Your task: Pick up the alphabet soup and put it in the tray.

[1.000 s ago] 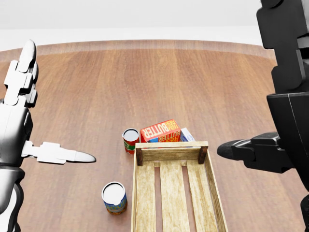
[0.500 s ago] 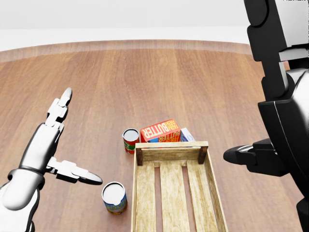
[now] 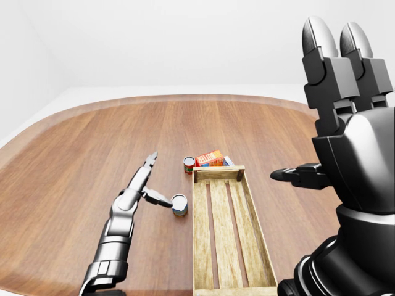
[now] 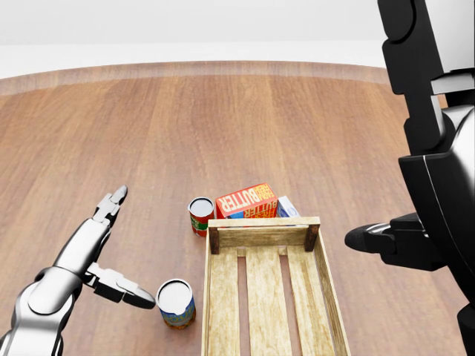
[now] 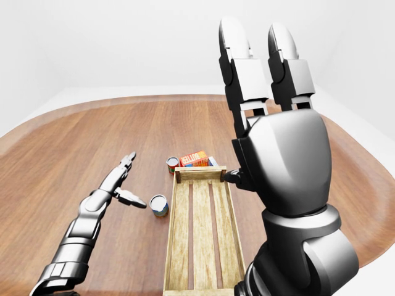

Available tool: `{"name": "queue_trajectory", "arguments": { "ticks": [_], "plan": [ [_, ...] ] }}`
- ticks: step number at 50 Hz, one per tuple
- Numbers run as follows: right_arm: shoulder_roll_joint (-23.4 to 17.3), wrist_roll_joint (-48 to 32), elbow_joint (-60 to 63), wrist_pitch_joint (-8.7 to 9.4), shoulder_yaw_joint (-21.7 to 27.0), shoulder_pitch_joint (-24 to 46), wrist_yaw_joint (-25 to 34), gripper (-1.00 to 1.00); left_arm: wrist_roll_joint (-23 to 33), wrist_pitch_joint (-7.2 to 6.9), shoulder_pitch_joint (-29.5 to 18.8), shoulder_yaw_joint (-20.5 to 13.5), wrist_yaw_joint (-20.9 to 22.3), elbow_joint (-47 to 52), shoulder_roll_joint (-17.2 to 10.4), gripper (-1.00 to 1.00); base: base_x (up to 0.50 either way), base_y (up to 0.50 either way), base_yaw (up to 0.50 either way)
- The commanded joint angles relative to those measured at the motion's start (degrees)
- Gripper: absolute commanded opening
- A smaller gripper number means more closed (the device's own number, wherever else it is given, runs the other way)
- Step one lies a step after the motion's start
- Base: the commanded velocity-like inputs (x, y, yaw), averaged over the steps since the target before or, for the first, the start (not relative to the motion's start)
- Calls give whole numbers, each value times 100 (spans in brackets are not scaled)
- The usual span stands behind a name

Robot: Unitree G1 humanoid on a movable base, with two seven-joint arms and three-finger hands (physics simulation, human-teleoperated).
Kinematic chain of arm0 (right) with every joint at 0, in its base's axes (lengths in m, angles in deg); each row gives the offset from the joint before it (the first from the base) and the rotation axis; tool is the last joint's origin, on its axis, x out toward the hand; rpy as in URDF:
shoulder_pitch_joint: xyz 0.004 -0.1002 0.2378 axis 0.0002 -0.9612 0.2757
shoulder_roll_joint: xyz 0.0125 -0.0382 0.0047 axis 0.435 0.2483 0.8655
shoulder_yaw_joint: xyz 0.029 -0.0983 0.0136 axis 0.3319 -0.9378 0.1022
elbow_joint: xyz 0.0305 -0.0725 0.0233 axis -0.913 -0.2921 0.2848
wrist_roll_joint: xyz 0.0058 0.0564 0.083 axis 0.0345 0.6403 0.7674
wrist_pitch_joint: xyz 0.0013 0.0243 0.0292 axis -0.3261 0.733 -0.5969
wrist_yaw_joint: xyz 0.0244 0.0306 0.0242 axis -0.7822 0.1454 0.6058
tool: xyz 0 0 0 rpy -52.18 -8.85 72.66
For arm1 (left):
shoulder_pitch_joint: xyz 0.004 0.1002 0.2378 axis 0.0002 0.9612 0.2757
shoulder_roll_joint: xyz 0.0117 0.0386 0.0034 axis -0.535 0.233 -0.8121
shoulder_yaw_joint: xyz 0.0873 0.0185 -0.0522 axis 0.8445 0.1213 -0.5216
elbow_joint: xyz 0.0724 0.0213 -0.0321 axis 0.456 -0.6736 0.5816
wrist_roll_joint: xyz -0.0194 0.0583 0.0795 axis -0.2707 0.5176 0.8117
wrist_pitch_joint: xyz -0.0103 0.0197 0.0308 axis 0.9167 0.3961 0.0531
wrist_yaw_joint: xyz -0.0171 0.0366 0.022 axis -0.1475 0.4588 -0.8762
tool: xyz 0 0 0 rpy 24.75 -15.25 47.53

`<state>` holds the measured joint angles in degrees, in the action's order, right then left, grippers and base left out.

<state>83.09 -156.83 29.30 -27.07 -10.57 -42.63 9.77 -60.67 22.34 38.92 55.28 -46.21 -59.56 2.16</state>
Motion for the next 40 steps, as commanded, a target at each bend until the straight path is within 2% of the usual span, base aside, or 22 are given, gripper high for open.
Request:
{"name": "queue_trajectory", "arguments": {
  "ticks": [1,3,4,16,27,40],
  "plan": [
    [7,21,0,0,-9,-31,0,100,-276,714,-170,-62,167,-898,-105,100,0,0,0],
    [6,34,0,0,-20,-42,0,100,-281,827,-195,-69,146,-1071,-125,100,0,0,0],
    [1,46,0,0,-28,-50,0,100,-288,837,-206,-72,140,-1140,-134,100,0,0,0],
    [-51,125,-4,0,-101,-112,0,100,-321,837,-351,-93,140,-1816,-279,100,0,0,0],
    [-12,216,-105,0,-167,-164,0,100,-259,837,-663,-23,-103,-3172,-409,100,0,0,0],
    [14,293,-163,0,-205,-209,-32,100,-156,837,-970,135,-380,-4075,-290,100,0,0,0]
  ]
}}
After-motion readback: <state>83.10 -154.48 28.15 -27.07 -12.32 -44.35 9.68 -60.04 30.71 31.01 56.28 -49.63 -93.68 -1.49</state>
